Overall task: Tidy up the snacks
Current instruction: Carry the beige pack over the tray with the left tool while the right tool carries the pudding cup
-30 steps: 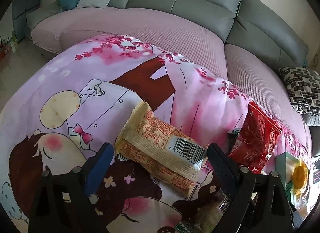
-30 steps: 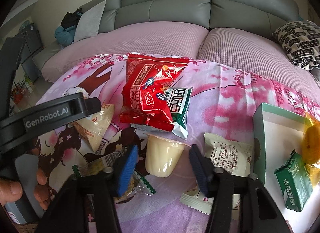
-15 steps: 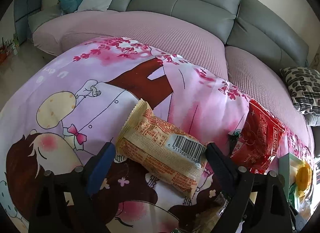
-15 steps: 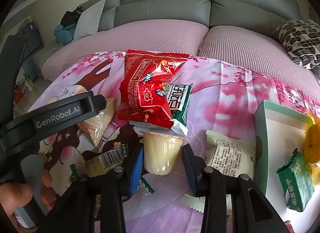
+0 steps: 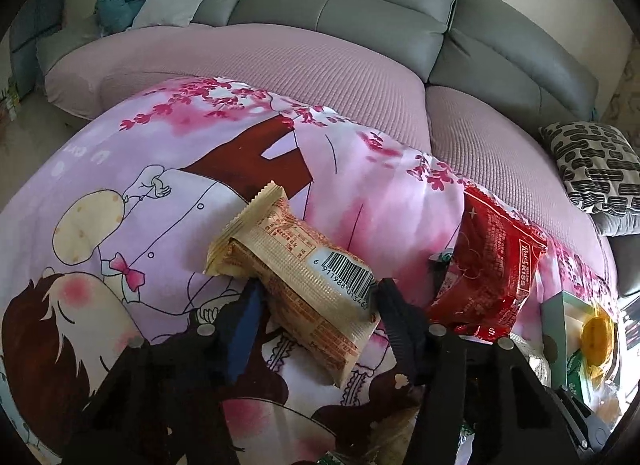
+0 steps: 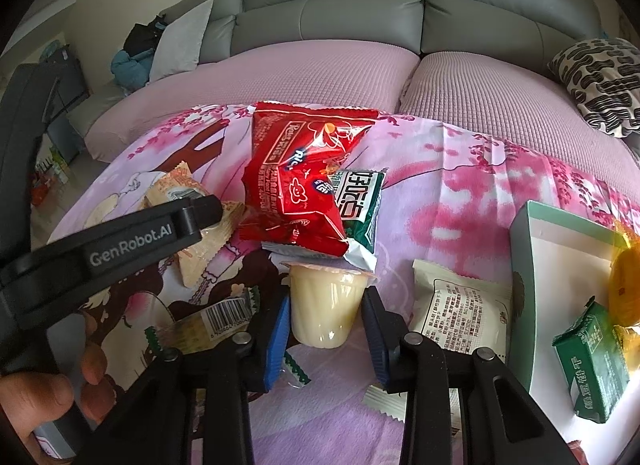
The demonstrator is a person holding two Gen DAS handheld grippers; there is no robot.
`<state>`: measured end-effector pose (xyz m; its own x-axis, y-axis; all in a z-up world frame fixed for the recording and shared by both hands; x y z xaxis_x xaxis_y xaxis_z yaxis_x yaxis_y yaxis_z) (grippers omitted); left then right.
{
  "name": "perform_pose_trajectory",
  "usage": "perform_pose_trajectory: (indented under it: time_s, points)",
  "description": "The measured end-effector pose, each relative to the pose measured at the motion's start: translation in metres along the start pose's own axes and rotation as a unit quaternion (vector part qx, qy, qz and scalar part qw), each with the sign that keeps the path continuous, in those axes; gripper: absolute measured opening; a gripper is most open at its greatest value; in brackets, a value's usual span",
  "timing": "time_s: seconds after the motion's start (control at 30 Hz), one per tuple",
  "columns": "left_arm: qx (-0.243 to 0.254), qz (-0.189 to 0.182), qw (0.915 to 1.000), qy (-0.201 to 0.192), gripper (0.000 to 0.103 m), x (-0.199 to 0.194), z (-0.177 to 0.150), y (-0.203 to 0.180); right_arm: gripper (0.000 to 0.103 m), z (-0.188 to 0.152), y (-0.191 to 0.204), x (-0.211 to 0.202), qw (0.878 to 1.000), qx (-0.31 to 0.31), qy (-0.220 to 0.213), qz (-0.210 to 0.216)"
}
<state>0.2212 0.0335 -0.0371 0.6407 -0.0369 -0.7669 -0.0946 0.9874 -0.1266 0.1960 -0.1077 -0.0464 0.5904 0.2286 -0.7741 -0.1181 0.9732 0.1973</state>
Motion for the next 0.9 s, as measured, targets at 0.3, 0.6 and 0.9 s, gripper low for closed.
perform_pose_trajectory:
  time_s: [0.3, 0.6, 0.9]
  points:
    - [-0.003, -0.008, 0.9999, -0.007, 0.057, -0.006, 0.003, 0.0, 0.037, 0.004, 0.002, -0.009, 1.0, -0.005, -0.013, 0.006]
    - [-0.008, -0.011, 0.9993, -0.036, 0.057, -0.029, 0.011, 0.004, 0.037, 0.012, 0.002, -0.027, 0.999, -0.005, -0.038, 0.006]
    - [-0.004, -0.015, 0.9976, -0.068, 0.057, -0.052, 0.02, 0.003, 0.037, 0.02, -0.005, -0.043, 0.998, 0.001, -0.058, 0.001]
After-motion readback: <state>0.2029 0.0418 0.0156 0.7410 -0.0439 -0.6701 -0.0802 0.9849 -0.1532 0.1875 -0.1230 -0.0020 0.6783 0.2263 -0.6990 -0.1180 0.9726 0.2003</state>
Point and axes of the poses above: each gripper's, at about its wrist camera, not at the fingertips, and x roughly the way its jaws point, y to its left, z to its top, the point moved 7 cm from there along x, roughly the way its jaws point, and after that the axes turned 9 degrees about x, right-handed, at the moved point
